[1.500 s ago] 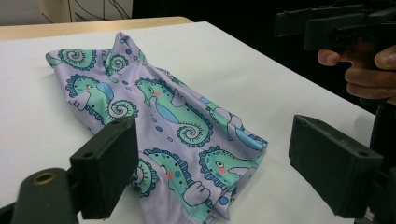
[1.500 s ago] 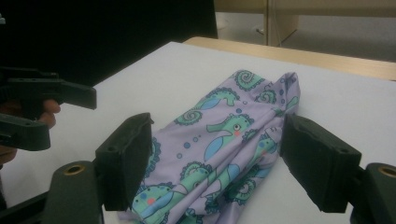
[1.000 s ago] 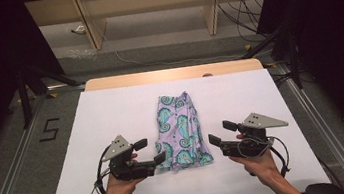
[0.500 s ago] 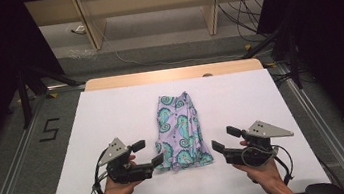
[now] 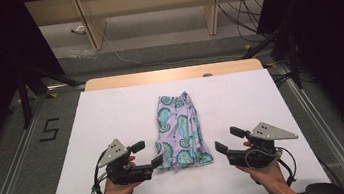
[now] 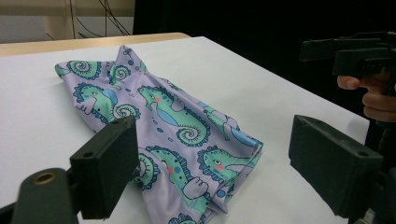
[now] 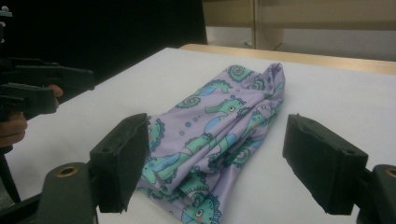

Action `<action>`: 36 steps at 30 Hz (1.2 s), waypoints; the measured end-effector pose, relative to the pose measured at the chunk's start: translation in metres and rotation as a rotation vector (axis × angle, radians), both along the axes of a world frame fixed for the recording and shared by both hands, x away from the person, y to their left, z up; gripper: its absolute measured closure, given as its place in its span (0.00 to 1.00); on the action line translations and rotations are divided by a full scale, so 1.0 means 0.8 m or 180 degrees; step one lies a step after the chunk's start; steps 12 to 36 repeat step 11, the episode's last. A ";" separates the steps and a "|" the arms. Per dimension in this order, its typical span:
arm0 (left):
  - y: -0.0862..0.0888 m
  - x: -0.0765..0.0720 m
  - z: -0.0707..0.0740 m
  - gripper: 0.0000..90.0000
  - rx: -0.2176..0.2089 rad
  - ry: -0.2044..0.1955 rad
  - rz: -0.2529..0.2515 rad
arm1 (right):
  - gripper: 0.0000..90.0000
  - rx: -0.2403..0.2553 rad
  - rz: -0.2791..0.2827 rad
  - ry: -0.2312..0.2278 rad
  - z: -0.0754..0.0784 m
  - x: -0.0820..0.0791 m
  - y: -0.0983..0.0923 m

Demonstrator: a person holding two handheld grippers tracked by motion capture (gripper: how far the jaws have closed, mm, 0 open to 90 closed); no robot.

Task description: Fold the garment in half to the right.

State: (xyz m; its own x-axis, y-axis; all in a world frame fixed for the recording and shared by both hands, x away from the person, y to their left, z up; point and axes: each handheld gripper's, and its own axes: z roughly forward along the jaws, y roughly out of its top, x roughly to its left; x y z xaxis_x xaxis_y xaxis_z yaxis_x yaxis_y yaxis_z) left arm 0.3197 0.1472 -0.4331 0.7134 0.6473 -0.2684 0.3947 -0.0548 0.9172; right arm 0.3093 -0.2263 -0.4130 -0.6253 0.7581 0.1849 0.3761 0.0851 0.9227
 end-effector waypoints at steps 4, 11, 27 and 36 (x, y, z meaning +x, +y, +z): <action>0.001 0.000 0.000 0.17 -0.0021 0.0005 0.0004 | 0.26 0.0005 -0.0015 -0.0006 0.001 0.001 -0.001; 0.002 0.003 0.000 0.17 -0.0008 0.0009 0.0025 | 0.26 0.0006 -0.0030 0.0009 0.003 0.003 -0.004; 0.002 0.003 0.000 0.17 -0.0008 0.0009 0.0025 | 0.26 0.0006 -0.0030 0.0009 0.003 0.003 -0.004; 0.002 0.003 0.000 0.17 -0.0008 0.0009 0.0025 | 0.26 0.0006 -0.0030 0.0009 0.003 0.003 -0.004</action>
